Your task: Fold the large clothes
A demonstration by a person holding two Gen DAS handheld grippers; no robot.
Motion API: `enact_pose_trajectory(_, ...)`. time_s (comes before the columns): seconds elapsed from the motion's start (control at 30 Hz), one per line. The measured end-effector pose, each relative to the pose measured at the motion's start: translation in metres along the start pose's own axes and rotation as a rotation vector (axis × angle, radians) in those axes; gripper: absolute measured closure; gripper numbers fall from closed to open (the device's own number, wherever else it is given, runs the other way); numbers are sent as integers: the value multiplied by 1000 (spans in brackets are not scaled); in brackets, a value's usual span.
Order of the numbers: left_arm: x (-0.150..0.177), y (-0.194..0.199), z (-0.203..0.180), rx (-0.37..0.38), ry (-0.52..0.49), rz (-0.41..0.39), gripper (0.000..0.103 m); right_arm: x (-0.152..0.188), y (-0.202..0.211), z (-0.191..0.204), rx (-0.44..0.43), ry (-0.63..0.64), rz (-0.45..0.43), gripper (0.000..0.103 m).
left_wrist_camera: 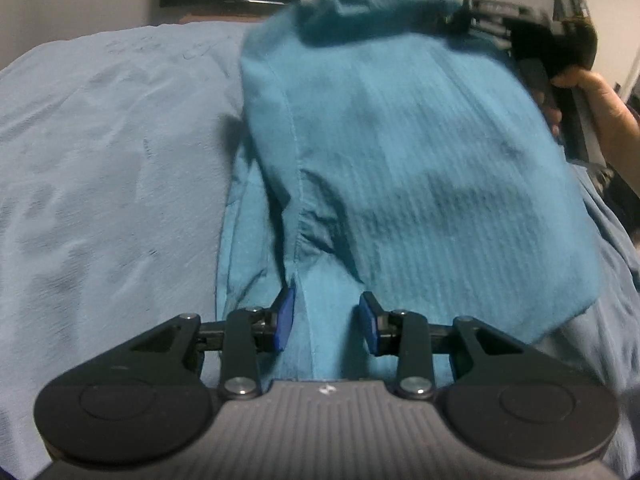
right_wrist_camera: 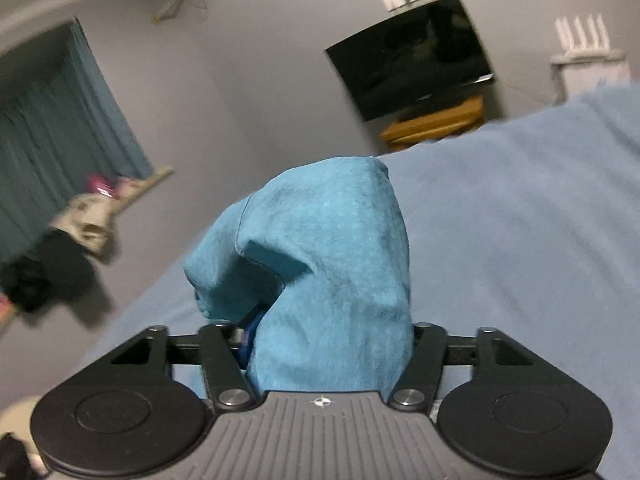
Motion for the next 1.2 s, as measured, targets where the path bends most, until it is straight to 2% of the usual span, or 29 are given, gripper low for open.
enact_pose_trajectory(0.03, 0, -7, -1, 3, 19, -4, 71, -7, -7, -4, 69, 11, 15, 25)
enact_pose_trajectory(0.1, 1, -15, 2, 34, 54, -8, 69, -2, -14, -23, 232, 34, 37, 19)
enact_pose_trajectory(0.13, 2, -16, 2, 67, 66, -22, 68, 4, -11, -30, 292, 62, 17, 15)
enact_pose_trajectory(0.17, 2, -15, 2, 97, 69, -34, 68, 9, -6, -34, 325, 80, -7, 9)
enact_pose_trajectory(0.2, 1, -15, 1, 99, 60, -34, 68, 14, 0, -38, 338, 83, -20, 9)
enact_pose_trajectory(0.37, 6, -16, -2, 88, 27, -27, 68, 54, 53, -25, 322, 90, -78, 13)
enact_pose_trajectory(0.43, 5, -14, -3, 88, 22, -29, 68, 87, 82, -12, 347, 112, -92, 14)
enact_pose_trajectory(0.53, 7, -7, -5, 79, 1, -34, 68, 125, 115, 24, 345, 171, -92, 18)
enact_pose_trajectory(0.67, 10, -2, -6, 67, -19, -38, 68, 162, 138, 66, 360, 251, -103, 23)
enact_pose_trajectory(0.73, 12, -1, -6, 63, -31, -40, 68, 169, 135, 84, 364, 287, -115, 26)
enact_pose_trajectory(0.8, 13, -1, -7, 60, -41, -39, 68, 167, 127, 95, 379, 350, -114, 35)
enact_pose_trajectory(0.9, 14, 0, -8, 61, -45, -38, 68, 164, 115, 104, 404, 413, -137, 36)
enact_pose_trajectory(1.03, 15, -5, -8, 60, -54, -23, 68, 180, 101, 93, 412, 401, -55, 41)
enact_pose_trajectory(1.13, 19, -10, -7, 69, -58, -7, 66, 201, 88, 76, 457, 462, 8, 40)
enact_pose_trajectory(1.2, 20, -13, -9, 71, -78, -7, 65, 208, 84, 60, 477, 415, 18, 35)
Point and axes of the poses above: each gripper's, at about its wrist camera, not at the fingertips, and y roughly against the way its jaws point, z to its left, x to its underside, the point moved 1 cm from there along -y, roughly the way its jaws point, and after that the axes turned 10 degrees about -z, right-handed, at the moved point
